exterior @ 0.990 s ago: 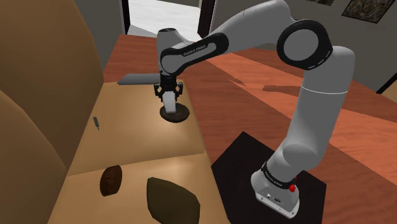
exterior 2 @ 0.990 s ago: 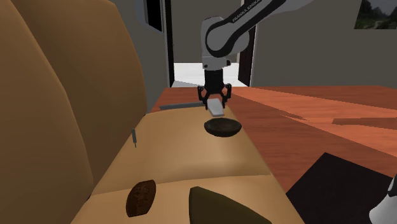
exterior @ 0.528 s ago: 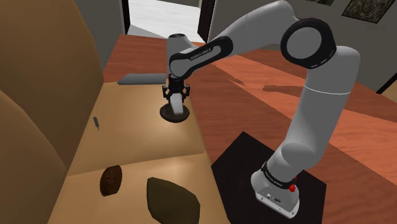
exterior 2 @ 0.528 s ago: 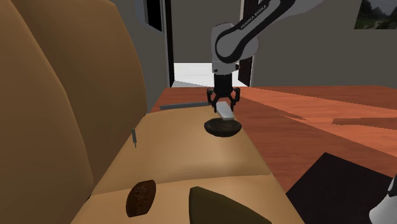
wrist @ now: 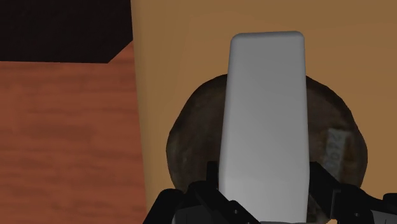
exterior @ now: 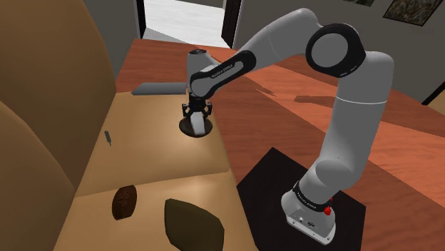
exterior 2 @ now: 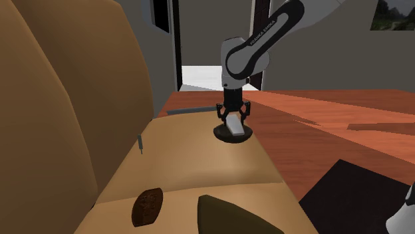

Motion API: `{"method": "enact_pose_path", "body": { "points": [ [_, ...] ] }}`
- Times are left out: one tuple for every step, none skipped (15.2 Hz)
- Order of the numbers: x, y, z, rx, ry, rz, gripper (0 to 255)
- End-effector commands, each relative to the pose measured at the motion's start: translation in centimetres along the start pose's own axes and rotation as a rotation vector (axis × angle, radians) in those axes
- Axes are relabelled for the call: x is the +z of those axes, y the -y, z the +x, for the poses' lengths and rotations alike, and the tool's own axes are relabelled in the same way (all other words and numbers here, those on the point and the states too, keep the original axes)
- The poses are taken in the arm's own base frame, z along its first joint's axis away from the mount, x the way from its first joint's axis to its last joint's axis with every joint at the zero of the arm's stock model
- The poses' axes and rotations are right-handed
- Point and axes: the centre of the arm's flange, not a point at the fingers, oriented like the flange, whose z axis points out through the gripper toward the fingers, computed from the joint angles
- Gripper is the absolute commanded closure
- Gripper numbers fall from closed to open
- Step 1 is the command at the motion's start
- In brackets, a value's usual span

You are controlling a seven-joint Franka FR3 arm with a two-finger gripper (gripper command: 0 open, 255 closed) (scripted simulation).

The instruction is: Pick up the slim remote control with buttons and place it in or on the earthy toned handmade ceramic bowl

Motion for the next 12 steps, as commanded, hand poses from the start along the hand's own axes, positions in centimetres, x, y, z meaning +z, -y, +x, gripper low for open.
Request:
{"method": "enact_pose_path", "body": {
  "points": [
    [0.96,0.12,0.03,0.000,0.000,0.000,255],
    [0.96,0.12,0.03,0.000,0.000,0.000,255],
    [0.96,0.12,0.03,0.000,0.000,0.000,255],
    [0.96,0.12,0.03,0.000,0.000,0.000,255],
    [0.96,0.12,0.03,0.000,0.000,0.000,255],
    [0.96,0.12,0.03,0.000,0.000,0.000,255],
    [0.96,0.12,0.03,0.000,0.000,0.000,255],
    [0.96,0.12,0.03,0.000,0.000,0.000,255],
    [0.96,0.12,0.03,0.000,0.000,0.000,255],
    [0.96,0.12,0.03,0.000,0.000,0.000,0],
    [0.96,0.12,0.03,0.000,0.000,0.000,0],
    [0.96,0.12,0.03,0.000,0.000,0.000,0]
  ]
}}
